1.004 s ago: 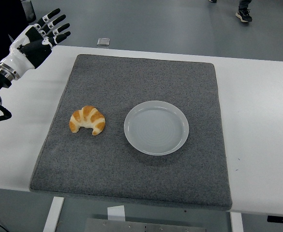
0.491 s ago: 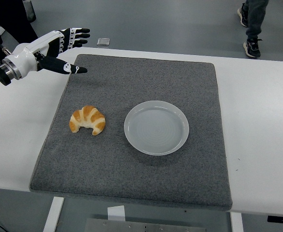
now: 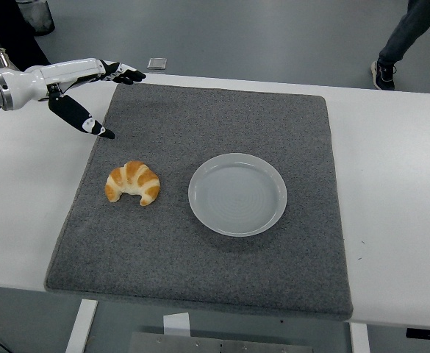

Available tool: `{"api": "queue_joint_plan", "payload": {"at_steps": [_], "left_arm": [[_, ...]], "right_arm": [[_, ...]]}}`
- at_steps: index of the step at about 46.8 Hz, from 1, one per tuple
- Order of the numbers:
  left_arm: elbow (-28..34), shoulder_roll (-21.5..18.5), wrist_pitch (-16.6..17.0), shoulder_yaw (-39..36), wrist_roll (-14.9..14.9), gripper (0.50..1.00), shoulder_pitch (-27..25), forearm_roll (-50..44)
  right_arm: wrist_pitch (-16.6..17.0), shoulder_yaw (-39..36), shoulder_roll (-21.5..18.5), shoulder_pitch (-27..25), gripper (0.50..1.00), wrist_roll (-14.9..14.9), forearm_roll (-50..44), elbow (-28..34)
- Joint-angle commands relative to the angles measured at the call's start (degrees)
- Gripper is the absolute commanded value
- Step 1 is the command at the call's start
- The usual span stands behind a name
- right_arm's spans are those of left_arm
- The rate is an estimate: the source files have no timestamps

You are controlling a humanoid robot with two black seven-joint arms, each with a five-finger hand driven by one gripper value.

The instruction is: Place the bread on the plate

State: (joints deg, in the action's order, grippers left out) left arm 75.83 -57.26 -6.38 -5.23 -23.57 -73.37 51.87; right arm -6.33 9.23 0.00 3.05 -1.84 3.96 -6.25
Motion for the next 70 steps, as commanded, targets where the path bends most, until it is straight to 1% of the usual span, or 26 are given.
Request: {"api": "queue_joint_plan", "payload": {"at_steps": [1,9,20,26,34,42,45,48,54,70], "left_arm": [[0.1,-0.3,-0.2,-0.2,0.5,0.994,-0.1,3.1],[1.6,-1.4,-0.4,-0.2,0.5,0.996,-0.1,6.9],[5.8,-1.5,-0.3,-0.3,0.5,0.994,0.6,7.7],[6.3,-0.7,0.5,-0.3,0.5,0.994,3.8,7.8],[5.6,0.4,3.2,-0.2,0.5,0.994,8.3,9.0],[1.7,4.4,10.3,-0.2,0.4,0.994,12.8,10.9],[0.8,6.0,12.3,-0.2,0.2,0.994,14.5,10.9],[0.2,6.9,13.4,-0.1,0.2,0.994,15.7,10.9],[-0.5,8.7,14.6,-0.1,0.1,0.994,16.9,10.8],[-3.1,11.6,15.7,0.3,-0.1,0.994,17.5,10.7]], "right_arm": [[0.0,0.0,0.0,0.0,0.952,0.0,0.0,-0.1],[0.0,0.0,0.0,0.0,0.952,0.0,0.0,0.0],[0.0,0.0,0.0,0.0,0.952,0.0,0.0,0.0],[0.0,0.0,0.0,0.0,0.952,0.0,0.0,0.0],[0.0,0.0,0.0,0.0,0.952,0.0,0.0,0.0],[0.0,0.0,0.0,0.0,0.952,0.0,0.0,0.0],[0.0,0.0,0.0,0.0,0.952,0.0,0.0,0.0],[0.0,0.0,0.0,0.0,0.952,0.0,0.0,0.0],[0.0,0.0,0.0,0.0,0.952,0.0,0.0,0.0],[0.0,0.0,0.0,0.0,0.952,0.0,0.1,0.0]]}}
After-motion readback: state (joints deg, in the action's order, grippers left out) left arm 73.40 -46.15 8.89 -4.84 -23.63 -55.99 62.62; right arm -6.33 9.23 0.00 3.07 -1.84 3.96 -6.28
